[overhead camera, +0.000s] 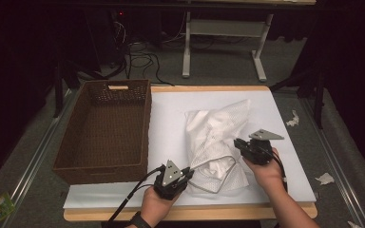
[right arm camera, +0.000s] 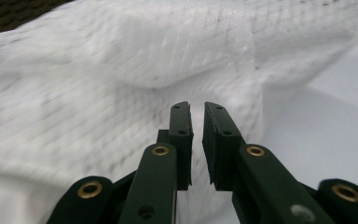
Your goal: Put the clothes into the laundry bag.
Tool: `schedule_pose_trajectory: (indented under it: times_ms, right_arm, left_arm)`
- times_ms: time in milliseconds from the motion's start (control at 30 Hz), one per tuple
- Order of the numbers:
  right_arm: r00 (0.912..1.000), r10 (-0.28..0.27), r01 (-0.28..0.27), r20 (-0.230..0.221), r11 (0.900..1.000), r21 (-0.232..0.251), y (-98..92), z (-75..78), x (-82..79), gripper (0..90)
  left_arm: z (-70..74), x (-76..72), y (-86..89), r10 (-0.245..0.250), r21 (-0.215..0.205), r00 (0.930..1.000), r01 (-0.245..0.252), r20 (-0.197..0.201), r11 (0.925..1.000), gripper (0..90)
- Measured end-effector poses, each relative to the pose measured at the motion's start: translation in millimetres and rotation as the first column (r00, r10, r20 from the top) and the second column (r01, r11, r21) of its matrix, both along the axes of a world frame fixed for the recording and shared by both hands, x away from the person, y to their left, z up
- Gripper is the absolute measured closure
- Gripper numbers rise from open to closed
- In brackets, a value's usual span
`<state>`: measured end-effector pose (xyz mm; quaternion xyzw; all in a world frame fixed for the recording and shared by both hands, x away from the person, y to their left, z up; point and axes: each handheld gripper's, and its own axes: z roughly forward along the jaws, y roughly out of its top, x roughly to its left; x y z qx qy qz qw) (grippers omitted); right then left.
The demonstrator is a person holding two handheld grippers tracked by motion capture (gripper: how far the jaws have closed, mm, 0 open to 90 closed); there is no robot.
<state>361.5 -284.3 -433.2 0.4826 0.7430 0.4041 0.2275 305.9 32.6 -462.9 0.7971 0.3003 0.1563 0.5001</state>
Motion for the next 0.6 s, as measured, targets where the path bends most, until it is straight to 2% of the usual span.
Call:
schedule_pose_trajectory:
  times_ms: [133, 233, 333, 433, 467, 500, 600]
  right_arm:
    - [0.9999, 0.016, -0.016, -0.002, 0.999, 0.029, -3.6, -3.5, -29.0, 74.1]
    - [0.9987, 0.043, -0.041, -0.026, 0.998, 0.046, -1.7, -9.5, -43.5, 68.8]
    - [0.9978, 0.054, -0.054, -0.038, 0.999, 0.002, 5.3, -15.4, -42.8, 66.9]
    - [0.9951, 0.044, -0.047, -0.088, 0.998, -0.033, 9.7, -25.7, -32.7, 72.0]
    - [0.9940, 0.039, -0.045, -0.102, 0.998, -0.049, 9.9, -28.1, -30.5, 80.2]
    - [0.9940, 0.032, -0.040, -0.104, 0.996, -0.073, 8.9, -27.6, -31.1, 85.9]
    - [0.9980, 0.006, -0.011, -0.063, 0.997, -0.079, -2.6, -14.0, -44.8, 88.3]
  left_arm:
    - [-1.2, 0.0, 0.0, 0.024, 0.001, 0.9996, -0.024, 0.012, 0.9997, 73.0]
    - [-3.8, 0.1, -0.8, 0.040, 0.010, 0.9991, -0.040, 0.017, 0.9991, 67.2]
    - [-6.1, 1.7, -0.7, 0.050, 0.008, 0.9987, -0.050, 0.011, 0.9987, 63.7]
    - [-7.1, 3.3, 0.0, 0.056, 0.007, 0.9984, -0.056, 0.009, 0.9984, 59.9]
    - [-7.2, 4.3, 0.4, 0.057, 0.008, 0.9983, -0.057, 0.005, 0.9983, 58.9]
    - [-7.4, 5.0, 0.4, 0.060, 0.008, 0.9982, -0.060, 0.001, 0.9982, 57.8]
    - [-8.0, 6.4, -0.8, 0.053, 0.009, 0.9986, -0.053, -0.007, 0.9985, 56.5]
